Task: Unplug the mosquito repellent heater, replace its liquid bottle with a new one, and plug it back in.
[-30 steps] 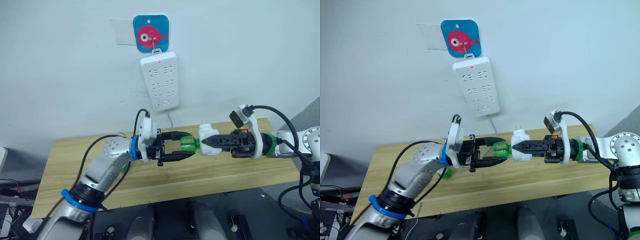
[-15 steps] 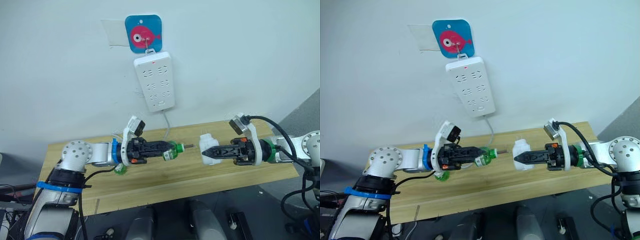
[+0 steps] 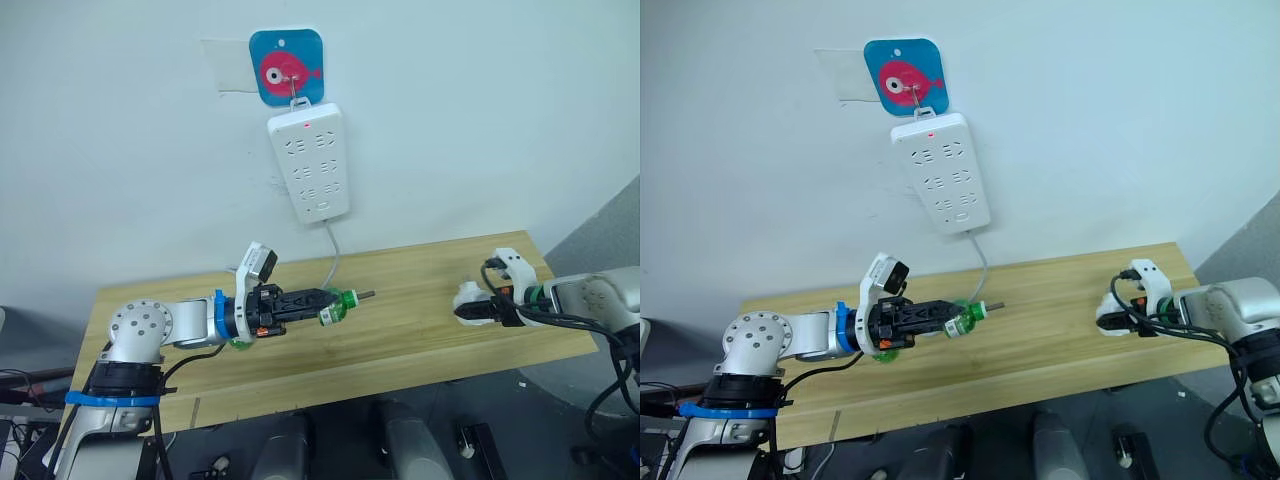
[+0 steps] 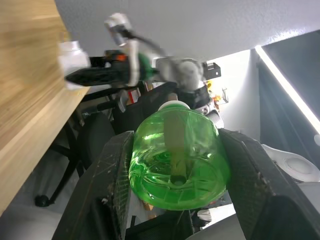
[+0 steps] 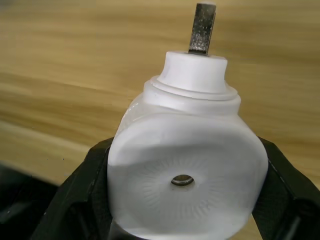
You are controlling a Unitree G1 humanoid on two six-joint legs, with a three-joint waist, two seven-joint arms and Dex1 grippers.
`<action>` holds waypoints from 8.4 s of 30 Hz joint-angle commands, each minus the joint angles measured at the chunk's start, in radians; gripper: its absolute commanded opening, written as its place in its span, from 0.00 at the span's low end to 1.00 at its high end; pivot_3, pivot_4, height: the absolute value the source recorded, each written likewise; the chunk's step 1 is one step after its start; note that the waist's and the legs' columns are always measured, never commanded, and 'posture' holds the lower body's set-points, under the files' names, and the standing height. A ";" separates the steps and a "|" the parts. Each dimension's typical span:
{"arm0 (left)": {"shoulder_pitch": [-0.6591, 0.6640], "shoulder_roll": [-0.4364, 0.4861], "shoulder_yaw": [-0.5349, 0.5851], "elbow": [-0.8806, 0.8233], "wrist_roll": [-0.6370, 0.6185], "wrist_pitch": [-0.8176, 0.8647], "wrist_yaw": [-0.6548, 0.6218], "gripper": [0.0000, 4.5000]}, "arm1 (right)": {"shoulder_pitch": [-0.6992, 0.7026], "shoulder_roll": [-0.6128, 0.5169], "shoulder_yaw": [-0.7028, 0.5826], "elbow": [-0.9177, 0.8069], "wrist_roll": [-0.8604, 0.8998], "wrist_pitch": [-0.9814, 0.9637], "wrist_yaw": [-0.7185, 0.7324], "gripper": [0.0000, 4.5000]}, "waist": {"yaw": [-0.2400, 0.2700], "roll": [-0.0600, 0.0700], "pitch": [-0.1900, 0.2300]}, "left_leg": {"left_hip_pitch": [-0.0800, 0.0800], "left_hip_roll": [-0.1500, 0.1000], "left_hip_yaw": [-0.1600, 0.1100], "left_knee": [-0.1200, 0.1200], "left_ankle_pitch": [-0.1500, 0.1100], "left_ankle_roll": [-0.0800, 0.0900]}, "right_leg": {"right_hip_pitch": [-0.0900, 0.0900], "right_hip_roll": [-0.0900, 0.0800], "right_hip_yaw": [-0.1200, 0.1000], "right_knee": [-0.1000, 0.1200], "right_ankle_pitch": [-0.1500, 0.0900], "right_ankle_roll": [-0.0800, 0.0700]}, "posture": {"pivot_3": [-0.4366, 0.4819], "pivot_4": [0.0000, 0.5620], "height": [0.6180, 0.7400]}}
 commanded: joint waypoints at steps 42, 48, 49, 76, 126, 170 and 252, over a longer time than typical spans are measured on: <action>0.084 -0.004 0.062 -0.164 0.077 -0.084 -0.028 0.50 | -0.060 0.006 -0.329 -0.080 -0.405 0.170 0.489 0.99 | 0.039 0.000 0.000 | 0.000 0.000 -0.003 0.000 0.000 -0.001 | 0.001 -0.001 -0.001 0.000 0.000 -0.001 | 0.39 0.43 1.00; 0.087 -0.107 0.013 -0.297 0.355 -0.387 -0.008 0.50 | 0.052 0.296 -0.905 -0.453 -0.021 0.530 0.350 0.99 | 0.031 -0.001 0.000 | 0.000 0.001 -0.001 0.000 0.000 -0.001 | 0.001 -0.001 0.000 -0.001 0.000 -0.001 | 0.37 0.45 1.00; 0.087 -0.135 -0.018 -0.321 0.454 -0.491 -0.002 0.50 | 0.122 0.402 -1.005 -0.522 0.110 0.530 0.252 0.99 | 0.035 -0.002 0.000 | 0.000 0.001 -0.003 0.000 0.000 -0.001 | 0.003 -0.001 0.000 -0.002 0.000 -0.001 | 0.37 0.45 1.00; 0.143 -0.353 -0.317 -0.361 1.055 -1.092 -0.025 0.50 | 0.422 0.914 -0.690 -0.876 1.135 -0.122 -1.114 0.99 | -0.007 0.004 0.003 | 0.000 0.000 -0.002 -0.001 -0.001 0.001 | 0.001 0.000 -0.001 -0.001 -0.003 0.004 | 0.37 0.44 1.00; 0.164 -0.077 -0.360 -0.475 1.120 -0.821 -0.097 1.00 | 0.283 0.617 -0.187 0.144 -0.468 -1.253 -0.411 0.20 | 0.015 0.001 0.006 | 0.001 0.000 -0.001 -0.001 -0.001 0.001 | 0.001 0.004 0.001 0.000 -0.001 0.001 | 0.44 0.45 1.00; 0.964 -0.373 -0.007 -0.561 1.270 -1.303 0.315 1.00 | 0.301 0.350 -0.193 -0.678 -0.203 -0.595 0.335 0.99 | 0.059 -0.013 0.020 | 0.000 0.001 -0.008 -0.002 -0.002 0.000 | 0.004 -0.002 -0.003 -0.004 -0.007 0.001 | 0.54 0.51 1.00; 0.046 -0.096 -0.269 -0.151 1.192 -1.124 -0.313 0.50 | 0.284 0.617 -0.152 -0.862 -0.251 -0.387 -0.093 0.79 | 0.018 -0.011 0.074 | -0.022 0.002 -0.017 0.001 0.006 -0.016 | -0.019 -0.005 -0.024 0.006 -0.001 -0.009 | 0.35 0.41 1.00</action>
